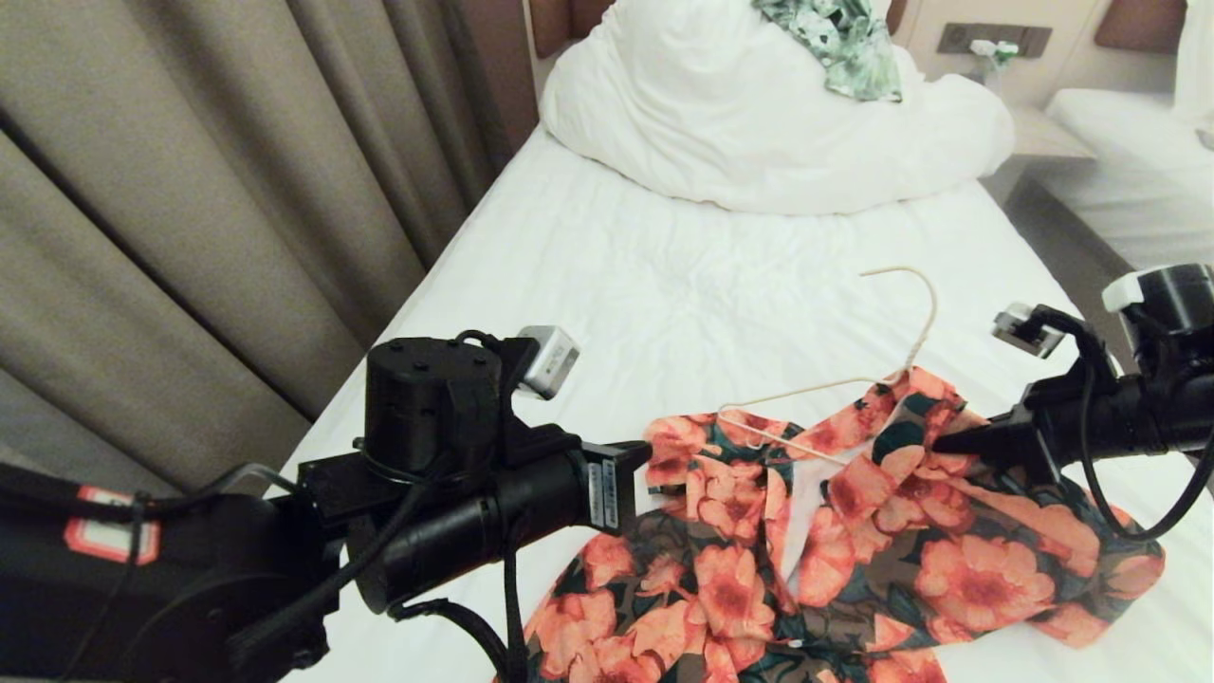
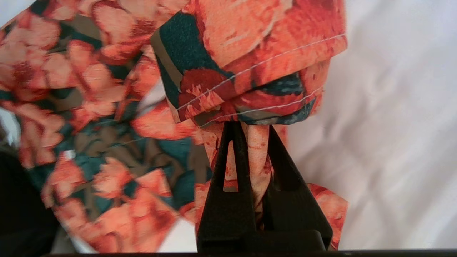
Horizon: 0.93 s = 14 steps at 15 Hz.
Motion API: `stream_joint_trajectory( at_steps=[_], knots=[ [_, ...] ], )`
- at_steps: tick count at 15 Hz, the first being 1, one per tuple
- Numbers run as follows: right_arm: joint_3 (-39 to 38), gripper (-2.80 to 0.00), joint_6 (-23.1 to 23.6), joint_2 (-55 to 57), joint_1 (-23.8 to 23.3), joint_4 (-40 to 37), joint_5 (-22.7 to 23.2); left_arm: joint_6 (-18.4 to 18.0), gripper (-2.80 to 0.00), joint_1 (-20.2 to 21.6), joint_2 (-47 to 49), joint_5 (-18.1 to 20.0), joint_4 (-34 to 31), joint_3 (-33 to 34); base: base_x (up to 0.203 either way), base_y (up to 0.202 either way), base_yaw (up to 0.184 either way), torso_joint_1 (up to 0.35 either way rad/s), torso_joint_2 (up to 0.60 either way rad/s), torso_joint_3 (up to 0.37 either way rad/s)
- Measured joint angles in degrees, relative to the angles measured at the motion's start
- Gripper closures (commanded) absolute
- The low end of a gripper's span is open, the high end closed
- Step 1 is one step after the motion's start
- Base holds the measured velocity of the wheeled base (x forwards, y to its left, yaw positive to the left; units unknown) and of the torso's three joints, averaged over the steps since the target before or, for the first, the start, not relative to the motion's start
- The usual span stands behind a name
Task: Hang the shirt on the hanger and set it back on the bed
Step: Hook the other side of the shirt onto the hanger
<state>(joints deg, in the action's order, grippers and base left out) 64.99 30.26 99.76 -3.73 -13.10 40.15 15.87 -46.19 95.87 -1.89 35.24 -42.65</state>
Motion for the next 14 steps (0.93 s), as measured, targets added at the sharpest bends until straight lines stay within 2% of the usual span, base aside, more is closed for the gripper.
stream_joint_trajectory(
  at_steps=[1,2,3,7,9,12,14],
  knots=[
    [-2.4,0.0,0.1,-0.1,-0.6,2.7,1.1,0.1,0.0,-1.9,0.2,-0.5,0.0,0.6,0.0,0.0,0.0,0.0,0.0,0.0],
    [-4.4,0.0,0.2,-0.6,-0.9,4.0,1.9,0.4,-1.94,-3.8,0.8,-1.1,0.0,1.0,0.0,0.0,0.0,0.0,0.0,0.0],
    [-5.7,0.0,0.2,-1.1,-1.3,4.2,2.8,0.5,-2.8,-5.2,2.0,-1.8,0.0,1.0,0.0,0.0,0.0,0.0,0.0,0.0],
    [-9.3,0.0,0.3,-4.3,-2.9,4.4,4.7,0.4,-2.8,-9.8,11.0,-9.3,-2.7,-5.1,0.0,0.0,0.0,0.0,0.0,0.0],
    [-10.9,0.0,0.5,-6.0,-3.0,5.0,5.7,0.4,-2.8,-10.6,15.2,-11.7,-8.4,-10.9,0.0,0.0,0.0,0.0,0.0,0.0],
    [-13.1,0.0,0.9,-7.4,-3.0,9.8,7.2,0.5,-2.8,-10.9,19.5,-15.4,-19.4,-20.4,0.0,0.0,0.0,0.0,0.0,0.0],
    [-14.2,0.0,0.9,-7.2,-3.0,12.5,7.7,0.5,-2.8,-11.4,22.0,-17.9,-23.9,-25.3,0.0,0.0,0.0,0.0,0.0,0.0]
  ],
)
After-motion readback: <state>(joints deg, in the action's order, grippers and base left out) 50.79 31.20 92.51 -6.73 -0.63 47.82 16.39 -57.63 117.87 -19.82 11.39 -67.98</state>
